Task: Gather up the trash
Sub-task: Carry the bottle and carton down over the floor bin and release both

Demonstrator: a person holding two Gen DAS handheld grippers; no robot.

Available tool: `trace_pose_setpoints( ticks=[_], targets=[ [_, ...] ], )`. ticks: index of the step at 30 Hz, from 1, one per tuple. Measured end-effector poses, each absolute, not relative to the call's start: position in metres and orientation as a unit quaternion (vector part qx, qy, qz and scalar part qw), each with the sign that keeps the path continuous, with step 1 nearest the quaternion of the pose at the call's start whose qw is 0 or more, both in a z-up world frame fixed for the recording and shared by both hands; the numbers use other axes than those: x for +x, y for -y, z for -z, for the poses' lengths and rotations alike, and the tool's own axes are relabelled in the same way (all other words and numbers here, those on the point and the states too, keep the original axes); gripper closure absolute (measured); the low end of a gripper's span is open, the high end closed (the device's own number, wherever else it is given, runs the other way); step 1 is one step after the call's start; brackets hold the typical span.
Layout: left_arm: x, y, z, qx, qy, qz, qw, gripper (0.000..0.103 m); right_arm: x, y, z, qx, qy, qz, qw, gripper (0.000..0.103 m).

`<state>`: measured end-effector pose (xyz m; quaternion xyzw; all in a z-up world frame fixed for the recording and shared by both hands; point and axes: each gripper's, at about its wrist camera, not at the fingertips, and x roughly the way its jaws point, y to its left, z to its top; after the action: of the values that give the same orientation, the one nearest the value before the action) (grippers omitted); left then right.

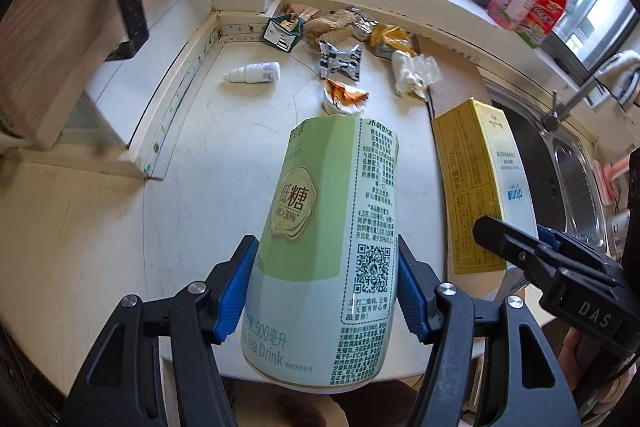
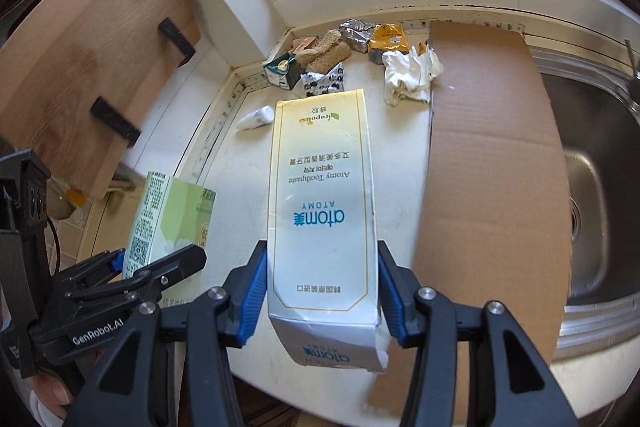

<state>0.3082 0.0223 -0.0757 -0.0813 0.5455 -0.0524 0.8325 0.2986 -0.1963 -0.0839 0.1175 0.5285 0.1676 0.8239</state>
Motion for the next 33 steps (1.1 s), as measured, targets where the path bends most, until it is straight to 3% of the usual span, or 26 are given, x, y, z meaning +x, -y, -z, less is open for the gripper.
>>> trace_pose_setpoints(
  ticks=[15,33],
  targets=[
    [0.174,-0.022,0.088,-0.071,-0.548,0.109,0.826,0.04,0.14,0.184,0.073,0.118,-0.518,-0.14,0.835,0.053],
    [0.078,-0.023,0.181,-0.086,-0.615,0.121,0.774,0.04,0.041,0.158,0.154,0.078,-0.595,-0.122,0.791,0.053]
  ],
)
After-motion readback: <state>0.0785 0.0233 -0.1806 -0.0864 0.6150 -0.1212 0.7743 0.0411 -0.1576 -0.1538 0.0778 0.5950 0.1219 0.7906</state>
